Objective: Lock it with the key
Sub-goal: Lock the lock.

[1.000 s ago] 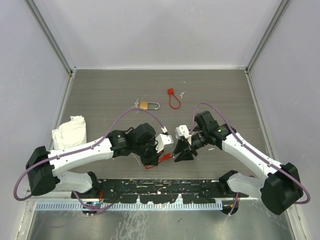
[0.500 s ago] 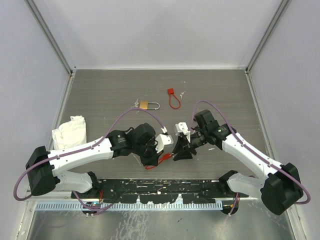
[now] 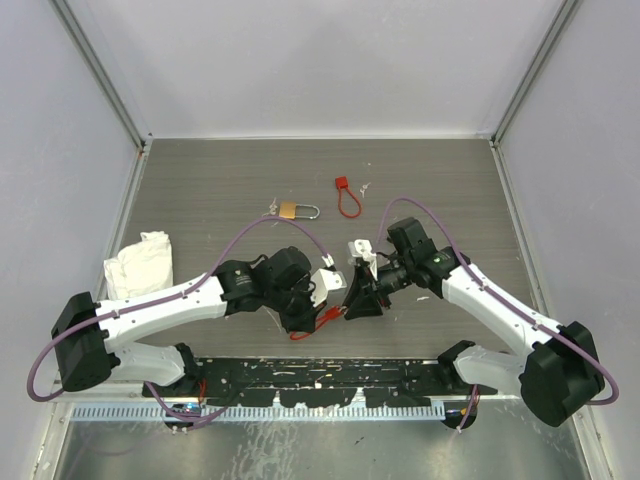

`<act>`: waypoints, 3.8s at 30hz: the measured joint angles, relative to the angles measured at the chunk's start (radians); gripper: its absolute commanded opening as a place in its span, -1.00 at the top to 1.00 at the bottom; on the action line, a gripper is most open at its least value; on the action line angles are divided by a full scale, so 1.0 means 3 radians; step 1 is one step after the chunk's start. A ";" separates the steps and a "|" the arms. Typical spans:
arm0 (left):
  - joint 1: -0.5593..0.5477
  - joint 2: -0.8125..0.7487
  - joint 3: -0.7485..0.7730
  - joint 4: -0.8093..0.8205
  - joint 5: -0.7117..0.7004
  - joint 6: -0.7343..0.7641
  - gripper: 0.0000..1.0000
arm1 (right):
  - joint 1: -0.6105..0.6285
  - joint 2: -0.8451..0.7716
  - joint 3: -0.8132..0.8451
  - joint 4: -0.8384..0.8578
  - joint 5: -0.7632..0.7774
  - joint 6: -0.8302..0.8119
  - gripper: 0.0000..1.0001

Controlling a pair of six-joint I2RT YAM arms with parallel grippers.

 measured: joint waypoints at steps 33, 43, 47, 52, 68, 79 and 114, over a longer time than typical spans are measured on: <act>0.0000 -0.0001 0.0000 0.0033 0.0094 0.0003 1.00 | -0.0029 0.0005 0.0186 -0.0285 0.0027 -0.0449 0.98; 0.0216 -0.0001 -0.0086 0.0284 0.0777 -0.0103 1.00 | 0.0100 -0.0181 0.0453 -0.1147 0.0231 -0.2052 0.98; 0.0359 -0.0001 -0.0164 0.0409 0.1138 -0.0181 1.00 | 0.0148 -0.0282 0.0454 -0.1167 0.0289 -0.2188 0.98; 0.0401 -0.0008 -0.0183 0.0383 0.0969 -0.0173 1.00 | 0.0122 0.0037 0.0610 -0.1142 0.0296 -0.1661 0.98; 0.0234 -0.0392 -0.0580 0.0810 0.0064 -0.0136 1.00 | 0.0017 0.0290 0.0516 -0.0982 0.0202 -0.1264 0.98; 0.0633 -0.0312 -0.0750 0.1170 0.1095 -0.0805 1.00 | 0.0167 -0.0169 0.0337 -0.0731 0.0501 -0.1437 0.98; -0.0220 -0.1099 -0.0818 0.1025 -0.0412 0.0211 1.00 | -0.0092 0.0225 0.0453 -0.0764 -0.0098 -0.0827 0.98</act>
